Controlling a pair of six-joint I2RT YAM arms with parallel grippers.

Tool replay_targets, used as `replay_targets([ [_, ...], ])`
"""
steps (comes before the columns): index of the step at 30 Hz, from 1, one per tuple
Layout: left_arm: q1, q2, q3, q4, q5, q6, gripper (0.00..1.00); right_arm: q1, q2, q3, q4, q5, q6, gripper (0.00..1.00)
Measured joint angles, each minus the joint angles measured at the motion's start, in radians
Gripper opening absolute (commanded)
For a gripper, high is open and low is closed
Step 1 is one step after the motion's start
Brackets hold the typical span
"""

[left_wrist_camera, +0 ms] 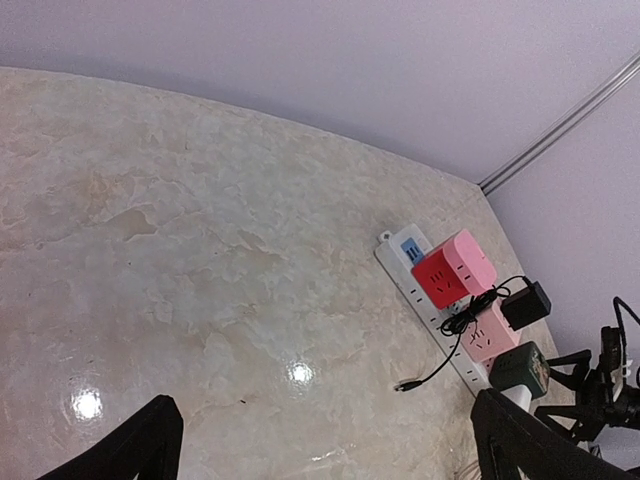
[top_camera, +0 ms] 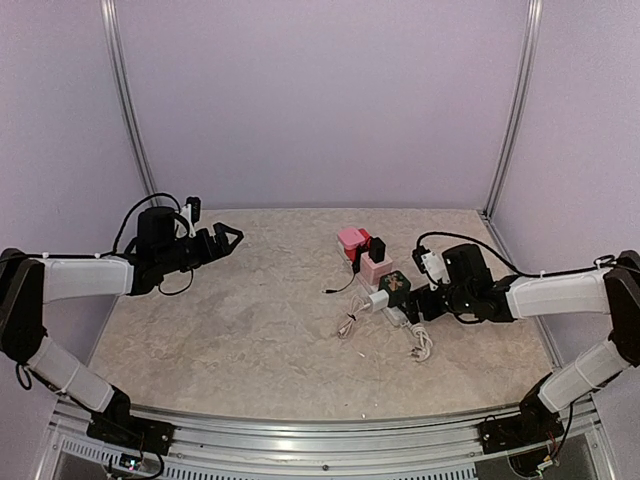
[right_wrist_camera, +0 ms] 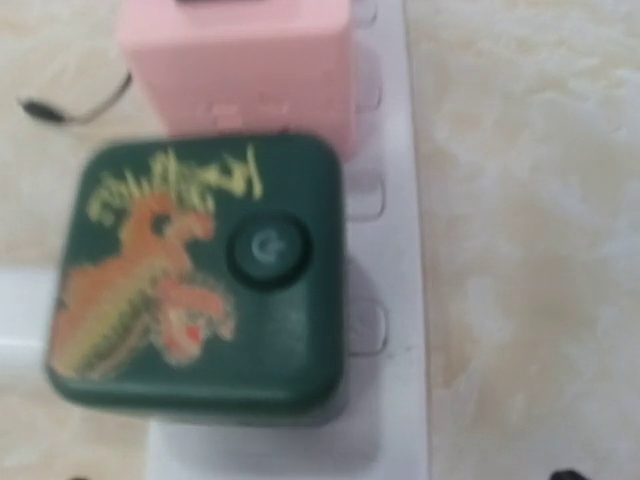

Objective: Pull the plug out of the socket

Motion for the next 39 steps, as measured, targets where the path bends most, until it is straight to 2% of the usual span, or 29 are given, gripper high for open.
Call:
replay_targets([
  [16,0.0,-0.011,0.0,0.0,0.011,0.0,0.99,0.0,0.184,0.006,0.082,-0.053,-0.036,0.98],
  [31,0.0,-0.034,0.0,-0.01,0.011,0.0,0.99,0.048,0.238,0.044,0.079,-0.027,-0.05,0.67],
  [39,-0.002,-0.053,0.0,-0.035,0.013,0.013,0.99,0.154,0.288,0.101,0.079,-0.008,-0.05,0.63],
])
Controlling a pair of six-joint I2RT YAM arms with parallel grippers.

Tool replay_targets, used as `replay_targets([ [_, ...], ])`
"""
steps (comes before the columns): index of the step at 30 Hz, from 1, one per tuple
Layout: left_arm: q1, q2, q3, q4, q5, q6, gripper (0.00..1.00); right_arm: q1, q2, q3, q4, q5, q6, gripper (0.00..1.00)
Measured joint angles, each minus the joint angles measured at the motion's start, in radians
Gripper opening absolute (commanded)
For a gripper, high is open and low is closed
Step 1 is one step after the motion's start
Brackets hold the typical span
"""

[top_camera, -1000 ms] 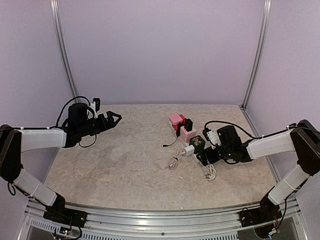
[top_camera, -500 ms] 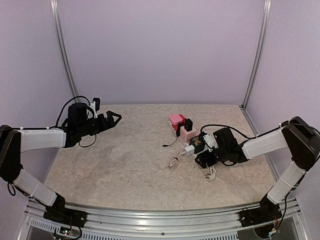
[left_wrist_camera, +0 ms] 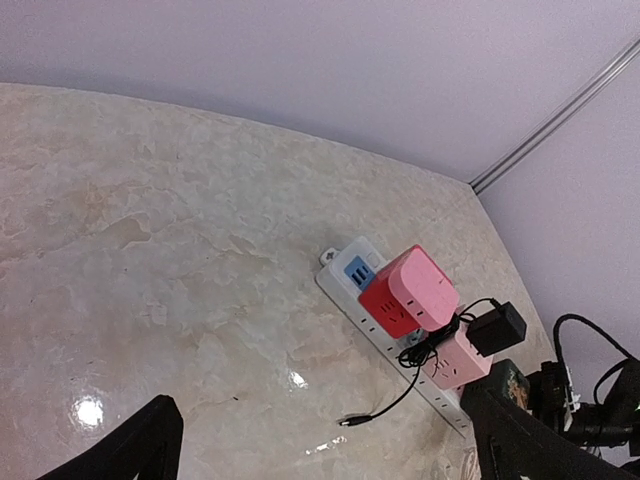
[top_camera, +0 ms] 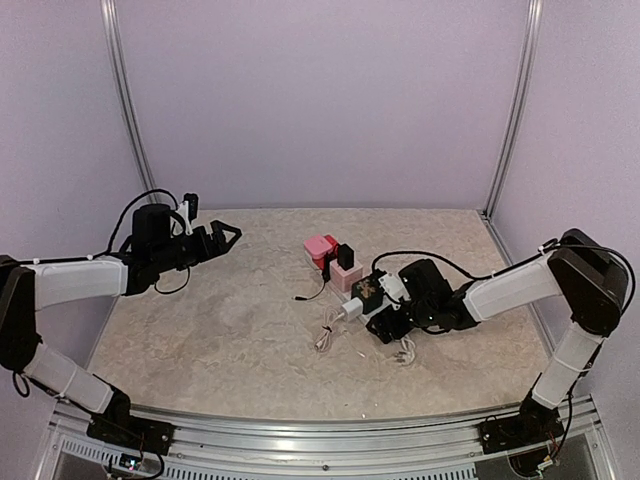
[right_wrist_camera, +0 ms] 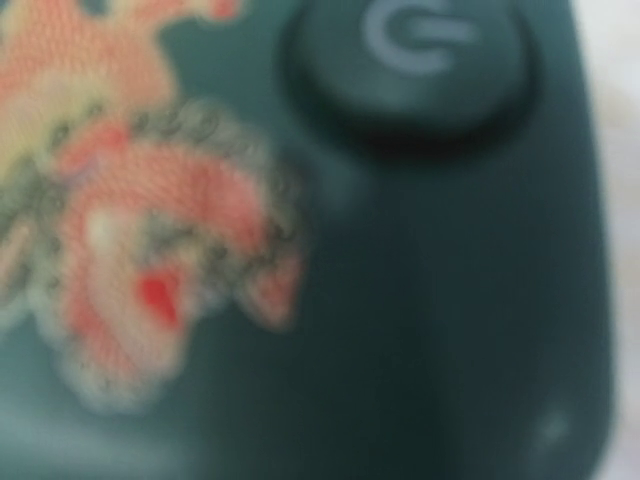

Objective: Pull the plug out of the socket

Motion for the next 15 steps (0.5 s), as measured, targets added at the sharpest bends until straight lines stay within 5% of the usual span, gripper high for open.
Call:
replay_targets([
  [5,-0.019,-0.002,0.012,-0.04,-0.011,0.026,0.99,0.098,0.028,0.029,0.006,-0.015,0.013,0.64],
  [11,-0.061,-0.008,0.032,-0.098,-0.031,0.067,0.99,0.19,0.037,0.041,0.006,-0.02,0.062,0.97],
  [15,-0.08,-0.016,0.056,-0.145,-0.042,0.09,0.99,0.205,0.022,0.041,0.005,-0.029,0.082,1.0],
])
